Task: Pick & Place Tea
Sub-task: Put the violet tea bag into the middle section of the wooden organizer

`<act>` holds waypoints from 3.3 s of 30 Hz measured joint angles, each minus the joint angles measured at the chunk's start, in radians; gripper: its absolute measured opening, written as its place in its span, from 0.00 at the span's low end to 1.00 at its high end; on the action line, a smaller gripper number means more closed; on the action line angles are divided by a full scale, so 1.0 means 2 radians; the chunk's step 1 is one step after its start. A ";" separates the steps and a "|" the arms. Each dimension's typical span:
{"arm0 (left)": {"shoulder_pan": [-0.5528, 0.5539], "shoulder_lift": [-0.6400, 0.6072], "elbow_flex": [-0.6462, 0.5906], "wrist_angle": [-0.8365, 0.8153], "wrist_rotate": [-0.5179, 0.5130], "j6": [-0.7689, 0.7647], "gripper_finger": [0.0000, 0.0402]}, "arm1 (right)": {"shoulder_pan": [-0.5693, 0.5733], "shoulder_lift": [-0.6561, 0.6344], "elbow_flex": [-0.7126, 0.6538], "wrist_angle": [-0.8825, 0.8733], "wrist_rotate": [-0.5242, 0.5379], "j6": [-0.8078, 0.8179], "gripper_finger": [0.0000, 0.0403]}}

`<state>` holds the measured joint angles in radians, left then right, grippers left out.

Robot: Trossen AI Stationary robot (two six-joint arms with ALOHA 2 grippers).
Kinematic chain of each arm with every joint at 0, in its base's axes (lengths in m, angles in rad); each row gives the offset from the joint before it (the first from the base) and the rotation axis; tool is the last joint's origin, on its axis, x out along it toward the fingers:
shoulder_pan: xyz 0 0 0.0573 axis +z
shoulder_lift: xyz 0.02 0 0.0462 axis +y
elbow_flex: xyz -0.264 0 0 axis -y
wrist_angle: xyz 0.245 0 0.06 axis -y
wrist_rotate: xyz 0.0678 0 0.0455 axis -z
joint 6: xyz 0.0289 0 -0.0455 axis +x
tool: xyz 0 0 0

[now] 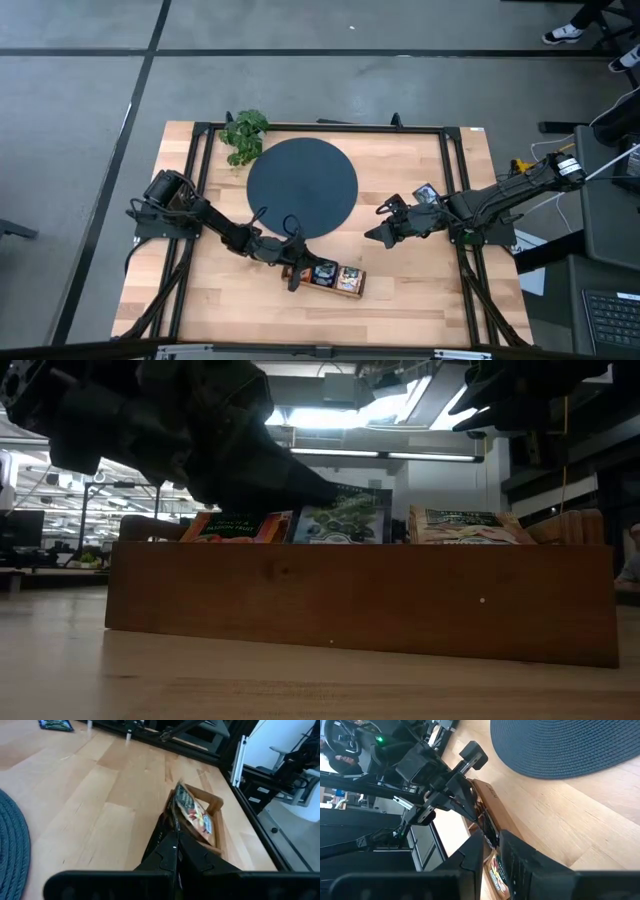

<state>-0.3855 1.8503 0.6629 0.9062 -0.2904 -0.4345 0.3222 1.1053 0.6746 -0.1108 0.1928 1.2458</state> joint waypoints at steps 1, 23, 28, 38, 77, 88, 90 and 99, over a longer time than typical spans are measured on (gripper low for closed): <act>0.000 0.000 0.000 0.000 0.000 0.000 0.00 | 0.000 0.000 0.000 0.000 0.000 0.000 0.16; 0.019 -0.011 0.000 -0.007 0.054 -0.013 0.27 | 0.000 0.000 0.001 -0.016 0.003 0.028 0.16; 0.037 -0.043 0.000 -0.007 0.063 -0.013 0.32 | 0.004 -0.015 0.001 -0.116 0.044 0.073 0.16; 0.110 -0.109 0.014 -0.108 0.150 -0.090 0.30 | -0.011 -0.053 0.001 -0.361 0.101 0.166 0.16; 0.391 -0.130 0.085 -0.276 0.509 -0.108 0.24 | -0.310 0.208 -0.052 -0.356 0.117 0.121 0.01; 0.405 -0.130 0.085 -0.284 0.505 -0.082 0.24 | -0.311 0.218 0.017 -0.271 0.010 0.080 0.01; 0.408 -0.130 0.085 -0.284 0.504 -0.076 0.24 | -0.308 0.219 0.025 -0.250 -0.012 0.079 0.01; 0.414 -0.130 0.085 -0.284 0.474 -0.059 0.24 | -0.303 0.219 0.028 -0.194 -0.104 0.074 0.01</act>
<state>0.4419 1.5898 0.8322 0.3378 0.6570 -0.5522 -0.2832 1.5437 0.7311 -0.4997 -0.0145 1.3939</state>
